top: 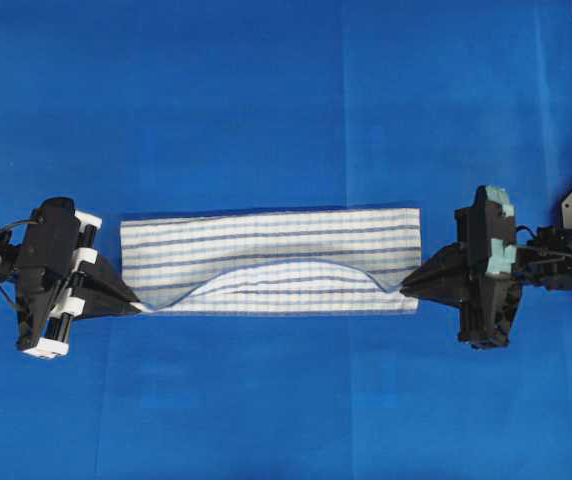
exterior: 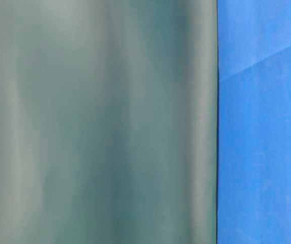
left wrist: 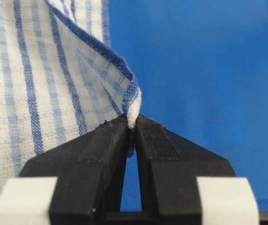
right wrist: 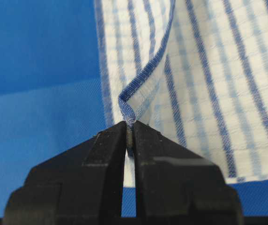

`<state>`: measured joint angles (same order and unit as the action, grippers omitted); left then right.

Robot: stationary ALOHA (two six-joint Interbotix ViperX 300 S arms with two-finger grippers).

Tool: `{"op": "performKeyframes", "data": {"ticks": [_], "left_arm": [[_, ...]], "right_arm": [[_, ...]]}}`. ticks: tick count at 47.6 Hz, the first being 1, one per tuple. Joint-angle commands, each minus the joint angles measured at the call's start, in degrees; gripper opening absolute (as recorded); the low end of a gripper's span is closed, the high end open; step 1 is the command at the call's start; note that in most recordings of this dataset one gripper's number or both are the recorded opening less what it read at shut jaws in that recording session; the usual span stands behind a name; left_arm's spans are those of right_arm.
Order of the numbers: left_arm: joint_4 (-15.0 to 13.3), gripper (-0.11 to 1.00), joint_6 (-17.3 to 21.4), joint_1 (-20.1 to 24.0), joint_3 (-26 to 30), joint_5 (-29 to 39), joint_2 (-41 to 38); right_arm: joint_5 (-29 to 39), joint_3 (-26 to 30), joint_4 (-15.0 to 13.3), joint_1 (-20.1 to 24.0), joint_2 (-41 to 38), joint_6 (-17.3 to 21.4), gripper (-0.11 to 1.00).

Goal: Fold the blue towel.
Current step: 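Lay the folded edge down and open both grippers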

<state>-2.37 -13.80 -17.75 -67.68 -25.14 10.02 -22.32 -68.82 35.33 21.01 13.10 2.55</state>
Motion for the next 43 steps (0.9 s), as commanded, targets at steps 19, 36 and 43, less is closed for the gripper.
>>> {"op": "performKeyframes", "data": {"ticks": [19, 36, 43], "left_arm": [[0.0, 0.61, 0.18, -0.79, 0.26, 0.09, 1.32], [0.0, 0.8, 2.11, 7.82, 0.26, 8.7, 8.61], [0.0, 0.8, 4.75, 12.92, 0.35, 10.55, 8.53]], "right_arm": [[0.97, 2.37, 0.18, 0.53, -1.05, -0.7, 0.91], [0.53, 0.35, 0.18, -7.29, 4.22, -4.66, 0.89], [1.32, -0.35, 0.09, -14.15, 4.75, -7.29, 0.89]]}}
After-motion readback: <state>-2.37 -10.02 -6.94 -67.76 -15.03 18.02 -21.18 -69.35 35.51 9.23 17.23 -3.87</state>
